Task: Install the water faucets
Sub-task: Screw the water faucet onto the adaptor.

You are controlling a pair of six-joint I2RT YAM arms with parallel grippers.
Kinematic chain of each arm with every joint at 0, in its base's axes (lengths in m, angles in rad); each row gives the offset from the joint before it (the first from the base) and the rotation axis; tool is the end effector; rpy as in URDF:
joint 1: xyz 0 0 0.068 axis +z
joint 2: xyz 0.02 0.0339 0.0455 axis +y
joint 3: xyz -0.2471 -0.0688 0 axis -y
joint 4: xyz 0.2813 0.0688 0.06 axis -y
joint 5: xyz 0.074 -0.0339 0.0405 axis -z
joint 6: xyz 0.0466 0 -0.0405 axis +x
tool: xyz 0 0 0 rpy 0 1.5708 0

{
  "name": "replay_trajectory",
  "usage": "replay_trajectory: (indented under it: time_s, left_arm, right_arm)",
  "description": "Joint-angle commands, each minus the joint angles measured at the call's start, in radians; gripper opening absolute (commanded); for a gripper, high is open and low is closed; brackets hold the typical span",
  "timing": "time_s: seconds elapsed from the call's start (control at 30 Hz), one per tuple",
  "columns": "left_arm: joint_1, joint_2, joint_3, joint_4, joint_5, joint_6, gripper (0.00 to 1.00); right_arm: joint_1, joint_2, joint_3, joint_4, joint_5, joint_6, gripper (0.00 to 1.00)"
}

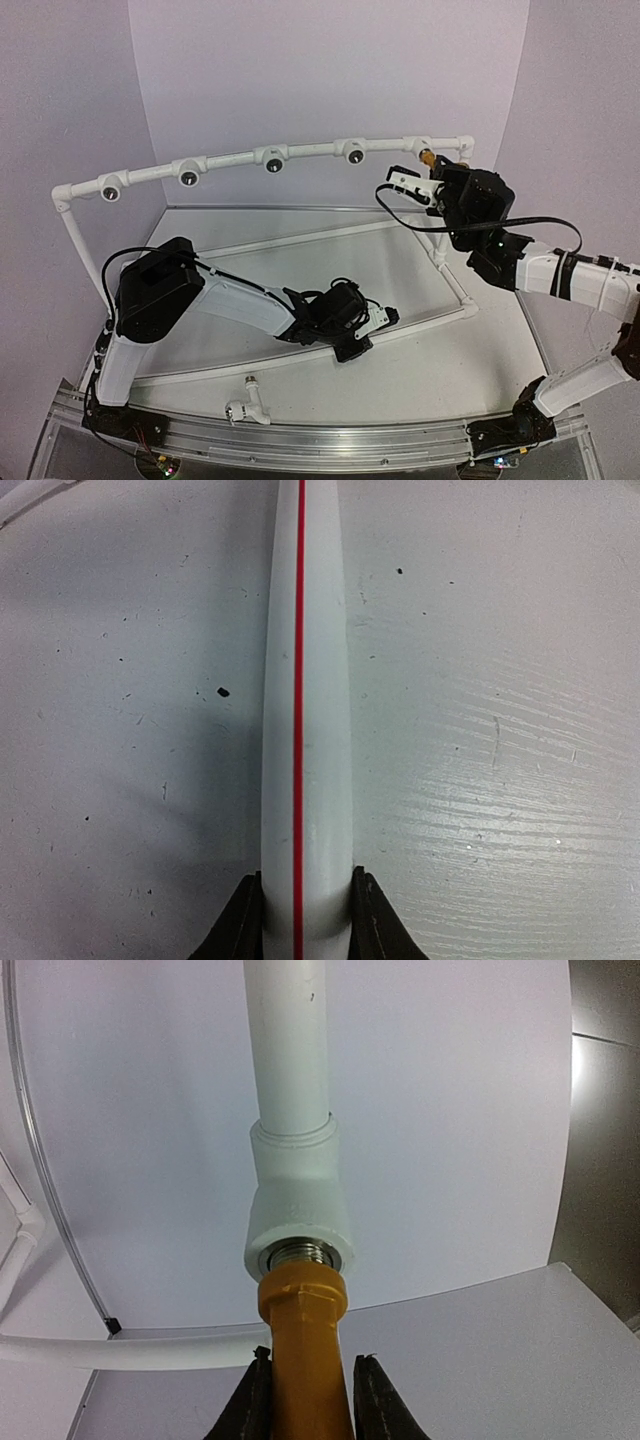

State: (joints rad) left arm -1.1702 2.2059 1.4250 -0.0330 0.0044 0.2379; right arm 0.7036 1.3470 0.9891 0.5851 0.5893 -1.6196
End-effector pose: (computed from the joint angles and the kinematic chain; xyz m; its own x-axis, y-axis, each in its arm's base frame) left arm 0.1915 -0.4526 0.0694 -0.0582 0.7418 -0.6681 0.9628 0.2185 0.1587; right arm 0.2909 0.2128 0.3375 0.1164 -0.9902 -0.0775 0.1776 0.0975 -0.9792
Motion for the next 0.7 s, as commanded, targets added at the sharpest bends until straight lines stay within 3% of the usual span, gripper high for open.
replay_trajectory:
  time_s: [0.0,0.67]
  left_arm:
    - [-0.029,0.033,-0.037,-0.167,0.091,0.065,0.00]
    - [-0.040,0.043,-0.035,-0.167,0.092,0.066,0.00]
  right_arm:
    - [0.018,0.027,0.065,0.017,-0.017,0.078,0.00]
    - [0.033,0.046,0.139,-0.043,0.009,0.377,0.00]
